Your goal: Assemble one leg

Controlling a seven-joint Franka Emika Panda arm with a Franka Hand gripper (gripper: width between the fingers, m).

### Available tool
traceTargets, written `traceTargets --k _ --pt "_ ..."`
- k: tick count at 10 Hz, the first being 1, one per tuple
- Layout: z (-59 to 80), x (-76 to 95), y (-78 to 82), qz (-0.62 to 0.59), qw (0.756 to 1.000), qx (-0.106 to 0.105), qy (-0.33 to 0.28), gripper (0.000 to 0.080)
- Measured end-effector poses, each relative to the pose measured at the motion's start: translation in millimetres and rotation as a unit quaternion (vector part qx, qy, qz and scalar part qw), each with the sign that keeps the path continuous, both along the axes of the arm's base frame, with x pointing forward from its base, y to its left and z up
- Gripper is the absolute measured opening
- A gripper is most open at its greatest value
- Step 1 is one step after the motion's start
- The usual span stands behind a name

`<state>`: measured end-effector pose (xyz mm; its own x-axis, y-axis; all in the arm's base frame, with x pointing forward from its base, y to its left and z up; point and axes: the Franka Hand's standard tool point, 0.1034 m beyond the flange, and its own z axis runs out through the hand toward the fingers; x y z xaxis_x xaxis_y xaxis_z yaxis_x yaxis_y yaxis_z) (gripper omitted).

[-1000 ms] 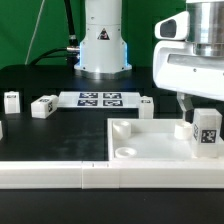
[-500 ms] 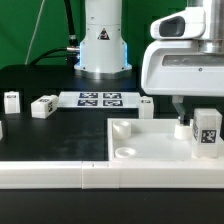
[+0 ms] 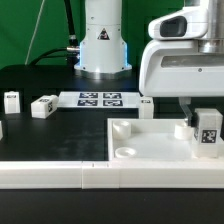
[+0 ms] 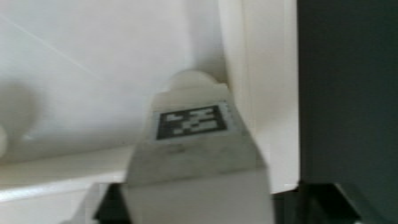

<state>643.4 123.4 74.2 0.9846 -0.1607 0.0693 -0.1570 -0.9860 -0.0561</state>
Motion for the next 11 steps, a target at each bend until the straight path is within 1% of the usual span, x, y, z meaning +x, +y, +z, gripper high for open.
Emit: traceTargets --k 1,3,5,7,9,10,11 --pt "-0.8 -0.4 -3.0 -0.001 1.000 -0.002 0.001 0.0295" --pt "-0.8 -0.2 -3.9 -0.003 1.000 -0.002 0.001 0.0294" --pt "-1.4 0.3 -10.4 -0.046 0.999 0.003 0.002 0.0293" --pt "-1.7 0.3 -10.7 -0.146 0.989 0.010 0.006 0.0293" --pt "-2.1 -1.9 -9.5 -0.288 0.957 0.018 0.010 0.0294" --pt "-2.3 -2.4 -9.0 -0.337 0.941 0.020 0.007 0.0294" --pt "-2.2 -3.0 -9.5 -0.394 0.919 0.021 0.008 0.0294"
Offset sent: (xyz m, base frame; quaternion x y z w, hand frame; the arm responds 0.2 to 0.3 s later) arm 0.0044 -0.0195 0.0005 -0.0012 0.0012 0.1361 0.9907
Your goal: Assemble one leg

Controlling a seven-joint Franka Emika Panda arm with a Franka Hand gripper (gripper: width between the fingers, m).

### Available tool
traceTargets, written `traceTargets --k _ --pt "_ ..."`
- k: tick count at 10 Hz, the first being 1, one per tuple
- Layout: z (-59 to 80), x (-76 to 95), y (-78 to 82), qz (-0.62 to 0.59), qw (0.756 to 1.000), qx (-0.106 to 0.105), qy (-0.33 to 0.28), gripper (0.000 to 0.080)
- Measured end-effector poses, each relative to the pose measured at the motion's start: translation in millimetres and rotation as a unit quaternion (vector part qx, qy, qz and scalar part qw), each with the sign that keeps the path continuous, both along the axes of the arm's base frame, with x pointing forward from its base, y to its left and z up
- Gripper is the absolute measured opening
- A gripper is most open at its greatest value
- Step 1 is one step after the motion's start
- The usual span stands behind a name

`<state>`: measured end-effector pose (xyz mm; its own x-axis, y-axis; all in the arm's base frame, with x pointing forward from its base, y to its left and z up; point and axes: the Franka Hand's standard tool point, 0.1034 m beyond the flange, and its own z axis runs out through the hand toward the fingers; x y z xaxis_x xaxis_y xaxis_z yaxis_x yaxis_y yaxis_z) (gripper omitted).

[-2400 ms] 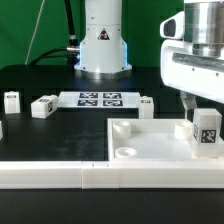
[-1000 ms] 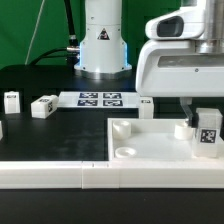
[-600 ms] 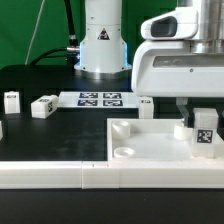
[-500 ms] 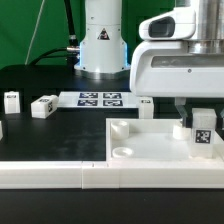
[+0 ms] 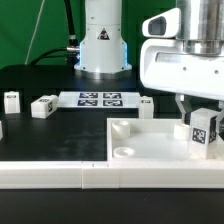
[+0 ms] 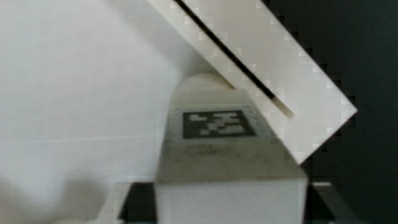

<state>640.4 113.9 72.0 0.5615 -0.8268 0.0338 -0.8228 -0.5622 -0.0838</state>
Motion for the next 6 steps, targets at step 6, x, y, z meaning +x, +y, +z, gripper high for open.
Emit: traceTargets --k 6 --pt "-0.3 -4.0 0.5 -0.312 0.950 0.029 0.007 0.0294"
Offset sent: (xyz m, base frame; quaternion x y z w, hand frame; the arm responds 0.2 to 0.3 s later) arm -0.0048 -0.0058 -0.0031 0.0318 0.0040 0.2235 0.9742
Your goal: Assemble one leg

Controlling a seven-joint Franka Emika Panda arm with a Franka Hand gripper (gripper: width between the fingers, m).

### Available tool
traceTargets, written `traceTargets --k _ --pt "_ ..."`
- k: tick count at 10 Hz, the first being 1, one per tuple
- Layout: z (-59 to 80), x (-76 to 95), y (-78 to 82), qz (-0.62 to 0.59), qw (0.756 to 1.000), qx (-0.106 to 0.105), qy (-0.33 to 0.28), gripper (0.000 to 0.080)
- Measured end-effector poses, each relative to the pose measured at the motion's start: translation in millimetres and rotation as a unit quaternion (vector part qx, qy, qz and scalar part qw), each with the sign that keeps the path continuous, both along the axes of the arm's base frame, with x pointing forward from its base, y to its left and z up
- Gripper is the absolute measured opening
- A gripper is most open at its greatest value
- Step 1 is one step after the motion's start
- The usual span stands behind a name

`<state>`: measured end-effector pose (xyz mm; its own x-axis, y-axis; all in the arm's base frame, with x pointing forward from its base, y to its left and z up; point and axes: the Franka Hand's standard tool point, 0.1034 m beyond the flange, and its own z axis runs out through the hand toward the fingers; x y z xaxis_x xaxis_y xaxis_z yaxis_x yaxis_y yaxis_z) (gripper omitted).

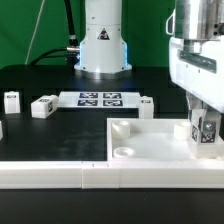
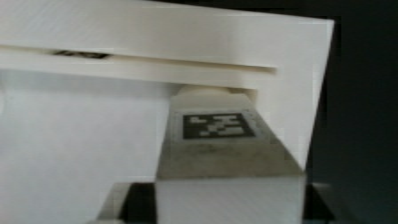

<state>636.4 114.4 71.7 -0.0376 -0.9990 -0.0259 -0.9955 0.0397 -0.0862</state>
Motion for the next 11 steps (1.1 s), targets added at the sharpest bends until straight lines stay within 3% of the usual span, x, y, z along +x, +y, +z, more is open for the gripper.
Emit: traceTargets --k 3,8,9,10,11 --pt "0.1 -0.9 1.4 -0.125 0.992 0.009 0.004 0.0294" --pt "-0.6 -1.6 1.9 -0.143 0.990 0.022 0.007 0.0294" --pt "-0.8 -1.8 2.8 -0.134 0.991 0.022 0.007 0.0493" --pt "-0.8 -1.8 2.9 -0.134 0.991 0.022 0.007 0.0597" --pt "-0.8 -1.8 3.0 -0.133 0.991 0.022 0.006 0.0597"
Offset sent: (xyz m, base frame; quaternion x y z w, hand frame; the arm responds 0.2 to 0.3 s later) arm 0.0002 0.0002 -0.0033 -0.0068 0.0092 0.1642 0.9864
